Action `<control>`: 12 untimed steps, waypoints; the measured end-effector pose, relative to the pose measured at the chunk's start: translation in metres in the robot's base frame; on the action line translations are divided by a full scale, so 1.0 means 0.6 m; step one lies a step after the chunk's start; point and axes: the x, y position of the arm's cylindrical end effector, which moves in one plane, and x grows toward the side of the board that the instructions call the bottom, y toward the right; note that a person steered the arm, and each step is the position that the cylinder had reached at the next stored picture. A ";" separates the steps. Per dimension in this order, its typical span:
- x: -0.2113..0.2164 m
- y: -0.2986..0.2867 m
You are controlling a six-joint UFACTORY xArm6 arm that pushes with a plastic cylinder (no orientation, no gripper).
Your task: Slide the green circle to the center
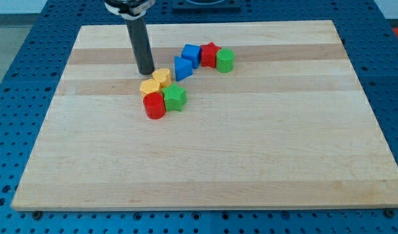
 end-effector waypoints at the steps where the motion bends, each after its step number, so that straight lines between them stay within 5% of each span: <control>1: 0.007 -0.003; 5: 0.084 0.033; 12: 0.103 0.094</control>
